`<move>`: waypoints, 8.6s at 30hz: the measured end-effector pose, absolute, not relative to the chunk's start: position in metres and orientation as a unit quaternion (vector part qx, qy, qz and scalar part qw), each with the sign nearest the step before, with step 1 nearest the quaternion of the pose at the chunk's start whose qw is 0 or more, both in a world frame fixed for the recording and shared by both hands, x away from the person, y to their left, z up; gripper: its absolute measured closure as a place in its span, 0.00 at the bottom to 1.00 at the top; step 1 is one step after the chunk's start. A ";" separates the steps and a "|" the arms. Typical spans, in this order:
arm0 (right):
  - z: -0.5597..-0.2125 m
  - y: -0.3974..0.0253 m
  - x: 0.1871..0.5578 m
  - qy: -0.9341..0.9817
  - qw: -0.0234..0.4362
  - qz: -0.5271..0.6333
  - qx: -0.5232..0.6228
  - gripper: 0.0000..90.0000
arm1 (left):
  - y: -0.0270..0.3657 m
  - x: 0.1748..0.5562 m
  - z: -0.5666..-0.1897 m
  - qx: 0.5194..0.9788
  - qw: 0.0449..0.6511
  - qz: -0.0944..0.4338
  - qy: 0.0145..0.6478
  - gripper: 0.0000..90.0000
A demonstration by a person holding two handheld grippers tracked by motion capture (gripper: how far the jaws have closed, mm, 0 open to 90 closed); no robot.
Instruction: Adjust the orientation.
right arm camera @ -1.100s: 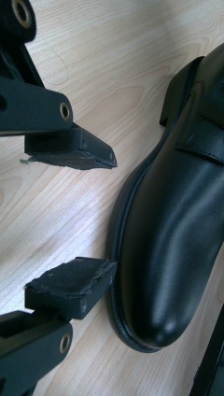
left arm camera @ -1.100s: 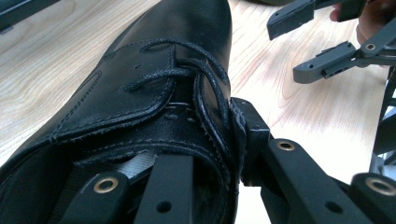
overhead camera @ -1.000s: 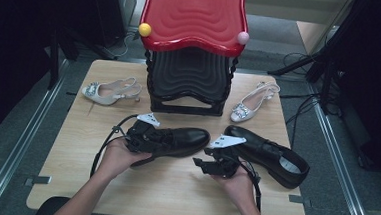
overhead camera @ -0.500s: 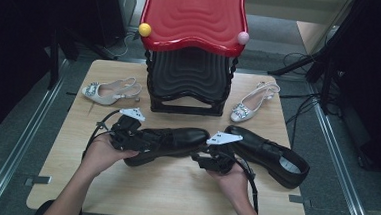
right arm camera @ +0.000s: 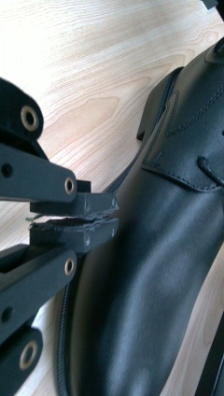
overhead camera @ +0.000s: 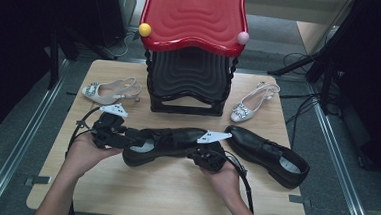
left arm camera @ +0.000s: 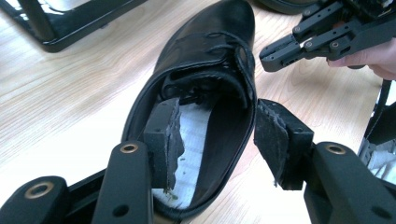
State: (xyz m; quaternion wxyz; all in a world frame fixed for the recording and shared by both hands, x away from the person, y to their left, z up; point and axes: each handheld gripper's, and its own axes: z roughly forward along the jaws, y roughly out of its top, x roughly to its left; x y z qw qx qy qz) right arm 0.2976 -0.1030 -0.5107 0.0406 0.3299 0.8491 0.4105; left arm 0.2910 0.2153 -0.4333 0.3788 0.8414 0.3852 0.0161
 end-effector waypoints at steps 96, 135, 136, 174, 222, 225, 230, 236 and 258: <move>-0.496 -0.122 0.324 0.854 0.015 0.391 0.344 0.76 | 0.202 0.292 -0.484 0.839 0.370 -0.035 0.397 0.69; -0.462 -0.231 0.300 0.836 0.043 0.391 0.383 0.62 | 0.194 0.323 -0.472 0.846 0.372 -0.035 0.381 0.47; -0.461 -0.234 0.300 0.835 0.047 0.390 0.385 0.63 | 0.194 0.324 -0.472 0.845 0.372 -0.037 0.382 0.47; -0.442 -0.337 0.271 0.801 0.110 0.339 0.481 0.66 | 0.185 0.333 -0.473 0.851 0.373 -0.040 0.366 0.48; -0.454 -0.243 0.319 0.814 0.003 0.375 0.444 0.91 | 0.209 0.312 -0.473 0.837 0.388 -0.011 0.385 0.48; -0.454 -0.234 0.323 0.815 0.000 0.374 0.443 0.90 | 0.212 0.309 -0.473 0.837 0.389 -0.010 0.386 0.48; -0.454 -0.216 0.328 0.819 0.007 0.370 0.438 0.90 | 0.215 0.304 -0.473 0.834 0.389 -0.003 0.392 0.48; -0.457 -0.198 0.333 0.822 0.007 0.365 0.437 0.89 | 0.219 0.299 -0.474 0.832 0.390 0.000 0.395 0.48; -0.467 -0.189 0.328 0.835 0.019 0.342 0.431 0.74 | 0.220 0.298 -0.476 0.831 0.392 0.002 0.395 0.48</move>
